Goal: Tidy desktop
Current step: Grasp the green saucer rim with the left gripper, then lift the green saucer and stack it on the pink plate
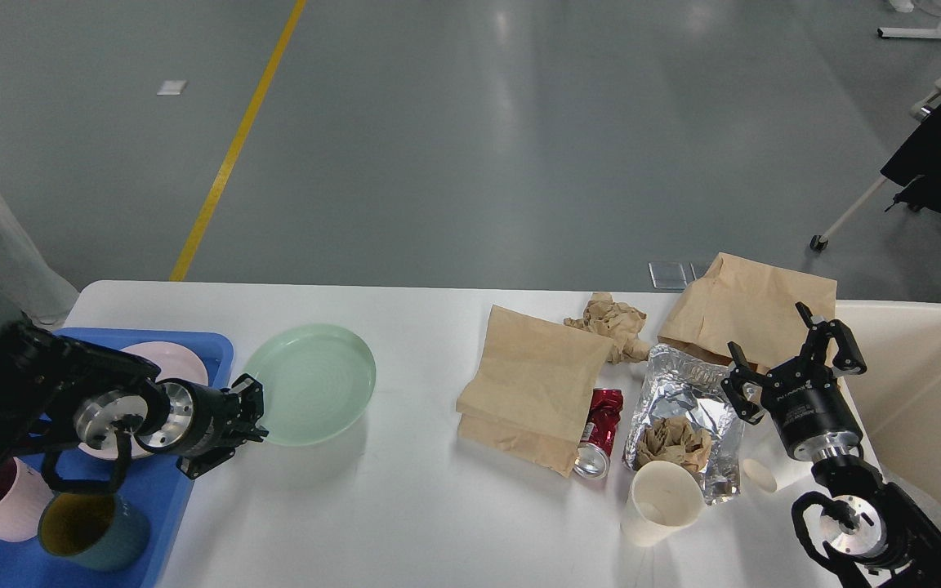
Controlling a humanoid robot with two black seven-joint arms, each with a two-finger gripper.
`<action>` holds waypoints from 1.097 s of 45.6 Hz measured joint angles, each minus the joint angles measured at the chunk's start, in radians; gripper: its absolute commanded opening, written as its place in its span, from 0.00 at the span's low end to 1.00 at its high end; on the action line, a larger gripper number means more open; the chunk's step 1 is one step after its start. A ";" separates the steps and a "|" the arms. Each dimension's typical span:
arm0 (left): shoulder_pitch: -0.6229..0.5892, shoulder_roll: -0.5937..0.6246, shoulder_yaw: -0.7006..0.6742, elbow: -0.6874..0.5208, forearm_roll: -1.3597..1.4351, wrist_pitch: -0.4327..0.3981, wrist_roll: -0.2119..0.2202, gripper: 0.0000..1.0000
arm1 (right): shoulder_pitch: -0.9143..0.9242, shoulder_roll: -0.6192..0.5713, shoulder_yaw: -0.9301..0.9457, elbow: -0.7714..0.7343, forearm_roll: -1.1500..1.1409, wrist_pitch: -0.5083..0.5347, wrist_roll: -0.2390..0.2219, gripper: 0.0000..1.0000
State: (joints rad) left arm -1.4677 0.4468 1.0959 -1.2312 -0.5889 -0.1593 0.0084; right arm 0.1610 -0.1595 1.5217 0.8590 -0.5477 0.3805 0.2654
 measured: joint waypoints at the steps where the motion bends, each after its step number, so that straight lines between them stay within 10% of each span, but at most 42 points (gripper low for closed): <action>1: -0.065 0.009 0.037 -0.048 0.000 0.000 0.002 0.00 | 0.000 0.000 0.000 0.000 0.000 0.000 0.000 1.00; 21: -0.693 0.043 0.359 -0.418 -0.020 -0.111 0.047 0.00 | 0.000 0.000 0.000 0.000 0.000 0.000 0.000 1.00; 40: -0.449 0.277 0.427 -0.044 0.091 -0.268 0.062 0.00 | 0.000 0.000 0.000 0.000 0.000 0.000 0.000 1.00; 50: -0.156 0.347 0.245 0.243 0.147 -0.289 0.152 0.00 | 0.000 0.000 0.000 0.000 0.000 0.000 0.000 1.00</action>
State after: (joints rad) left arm -1.6239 0.7936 1.3405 -0.9880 -0.4416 -0.4488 0.1603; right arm 0.1611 -0.1595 1.5217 0.8590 -0.5473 0.3804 0.2654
